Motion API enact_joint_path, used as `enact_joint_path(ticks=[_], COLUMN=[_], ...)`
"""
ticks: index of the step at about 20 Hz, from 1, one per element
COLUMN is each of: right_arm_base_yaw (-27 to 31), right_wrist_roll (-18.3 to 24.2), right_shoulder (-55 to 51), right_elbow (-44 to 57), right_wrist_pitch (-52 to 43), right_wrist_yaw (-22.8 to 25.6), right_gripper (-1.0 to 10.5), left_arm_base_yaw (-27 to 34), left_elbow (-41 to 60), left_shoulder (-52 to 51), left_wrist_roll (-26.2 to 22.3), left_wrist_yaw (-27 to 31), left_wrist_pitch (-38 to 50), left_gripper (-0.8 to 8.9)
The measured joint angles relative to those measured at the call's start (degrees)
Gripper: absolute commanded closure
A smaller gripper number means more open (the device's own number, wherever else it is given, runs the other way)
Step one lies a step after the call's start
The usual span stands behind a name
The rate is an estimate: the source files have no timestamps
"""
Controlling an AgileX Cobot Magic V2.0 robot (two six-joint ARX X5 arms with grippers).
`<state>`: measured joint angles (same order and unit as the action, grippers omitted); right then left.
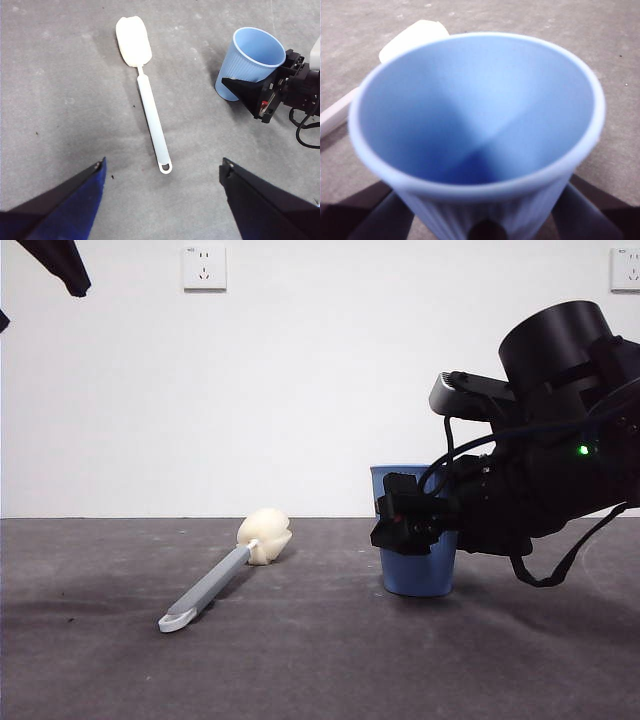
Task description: Pick up the cup brush,pick up the cup,insert the brush into the cup,clean the cup,put the cup brush back,put the cup back to the fixed position on the table
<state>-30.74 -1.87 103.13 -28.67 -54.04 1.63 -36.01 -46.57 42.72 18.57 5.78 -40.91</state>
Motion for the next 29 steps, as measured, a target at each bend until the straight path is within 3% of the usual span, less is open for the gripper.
enact_joint_path(ticks=[3, 11, 15, 22, 29], right_arm_base_yaw=[0.0, 0.0, -0.2, -2.8, -4.1], right_wrist_roll=[0.0, -0.7, -3.1, -5.3, -9.3], right_shoulder=[-0.3, 0.6, -1.3, -17.5, -51.9], right_elbow=[-0.3, 0.3, 0.0, 0.1, -0.5], right_wrist_pitch=[1.3, 6.1, 10.5, 39.0, 68.6], right_wrist_yaw=[0.0, -0.1, -0.1, -0.2, -0.2], right_gripper=[4.6, 4.6, 4.6, 4.6, 4.7], left_arm_base_yaw=[0.0, 0.0, 0.0, 0.0, 0.0], left_elbow=[0.0, 0.0, 0.0, 0.0, 0.0], left_shoulder=[0.0, 0.0, 0.0, 0.0, 0.0], left_wrist_roll=[0.0, 0.0, 0.0, -0.1, -0.1], left_wrist_yaw=[0.0, 0.1, 0.0, 0.0, 0.0], left_wrist_pitch=[0.0, 0.0, 0.0, 0.0, 0.0], left_gripper=[4.32, 4.32, 4.32, 4.32, 4.36])
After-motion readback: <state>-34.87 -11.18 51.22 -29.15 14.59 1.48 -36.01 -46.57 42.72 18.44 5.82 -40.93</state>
